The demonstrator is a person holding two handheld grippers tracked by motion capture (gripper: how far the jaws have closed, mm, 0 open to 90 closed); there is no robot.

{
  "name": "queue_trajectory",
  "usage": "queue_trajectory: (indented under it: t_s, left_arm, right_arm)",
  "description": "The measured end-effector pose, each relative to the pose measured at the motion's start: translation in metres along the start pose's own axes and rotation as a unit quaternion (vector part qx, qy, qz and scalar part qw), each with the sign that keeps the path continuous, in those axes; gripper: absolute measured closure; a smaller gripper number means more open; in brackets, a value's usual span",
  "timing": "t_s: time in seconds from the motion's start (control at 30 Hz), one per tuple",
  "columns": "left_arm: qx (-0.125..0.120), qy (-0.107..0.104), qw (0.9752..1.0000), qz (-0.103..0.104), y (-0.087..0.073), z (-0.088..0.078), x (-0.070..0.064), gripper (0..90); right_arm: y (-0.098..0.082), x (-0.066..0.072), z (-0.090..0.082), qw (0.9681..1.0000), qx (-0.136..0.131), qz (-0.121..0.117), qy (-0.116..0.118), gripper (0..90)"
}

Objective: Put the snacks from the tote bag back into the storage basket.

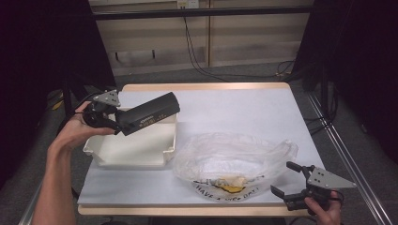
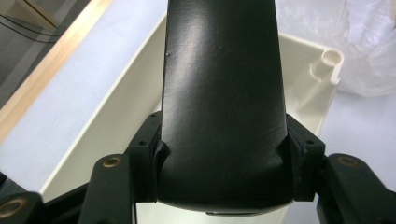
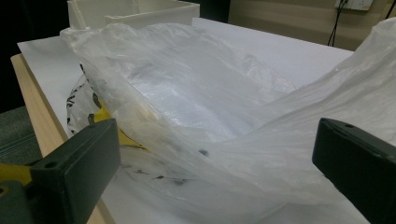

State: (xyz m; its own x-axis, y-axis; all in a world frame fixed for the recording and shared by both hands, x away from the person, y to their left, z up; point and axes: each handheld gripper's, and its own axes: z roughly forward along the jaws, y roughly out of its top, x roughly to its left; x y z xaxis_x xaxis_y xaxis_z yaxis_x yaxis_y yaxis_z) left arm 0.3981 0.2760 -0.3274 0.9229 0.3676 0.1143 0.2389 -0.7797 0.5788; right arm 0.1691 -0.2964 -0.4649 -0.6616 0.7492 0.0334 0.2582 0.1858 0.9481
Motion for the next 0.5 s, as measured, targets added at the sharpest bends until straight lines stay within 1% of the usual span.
queue_trajectory:
  t_s: [0.03,0.13,0.17,0.2,0.23,0.27,0.3,0.33,0.4,0.43,0.5]
  left_arm:
    - [0.006,-0.003,1.0,0.002,-0.002,0.001,0.001,43.1]
    - [0.004,-0.003,1.0,-0.003,-0.008,0.003,0.004,43.1]
    - [0.005,-0.006,0.9999,-0.006,-0.01,0.003,0.005,43.1]
    - [0.006,-0.004,0.9999,-0.008,-0.011,0.003,0.006,43.1]
    - [0.006,-0.007,0.9999,-0.006,-0.013,0.003,0.007,43.0]
    - [0.006,-0.008,0.9999,-0.008,-0.015,0.003,0.009,43.1]
    - [0.013,-0.009,0.9998,-0.01,-0.016,0.003,0.01,43.0]
    - [0.013,-0.007,0.9999,-0.009,-0.017,0.003,0.011,43.1]
    - [0.012,-0.012,0.9998,-0.011,-0.019,0.004,0.012,43.1]
    - [0.017,-0.01,0.9998,-0.001,-0.02,0.005,0.012,43.1]
    - [0.018,-0.009,0.9998,0.007,-0.022,0.007,0.012,43.1]
  right_arm:
    - [0.0,0.0,0.0,1.0,0.0,0.0,0.001,0.7]
    - [0.0,-0.001,0.001,1.0,0.001,0.0,0.002,0.7]
    - [0.0,0.0,0.001,1.0,0.001,0.0,0.002,0.7]
    - [0.0,0.0,0.001,1.0,0.001,0.0,0.002,0.7]
    - [0.0,0.0,0.001,1.0,0.001,0.0,0.002,0.7]
    - [0.0,0.0,0.001,1.0,0.003,-0.001,0.003,0.7]
    - [0.0,0.0,0.002,1.0,0.002,-0.001,0.002,0.7]
    - [0.0,-0.001,0.002,1.0,0.004,-0.001,0.006,0.7]
    - [0.0,-0.001,0.002,1.0,0.005,-0.001,0.008,0.7]
    - [0.0,0.0,0.002,1.0,0.003,-0.001,0.001,0.6]
    - [0.0,0.0,0.002,1.0,0.004,0.0,0.004,0.6]
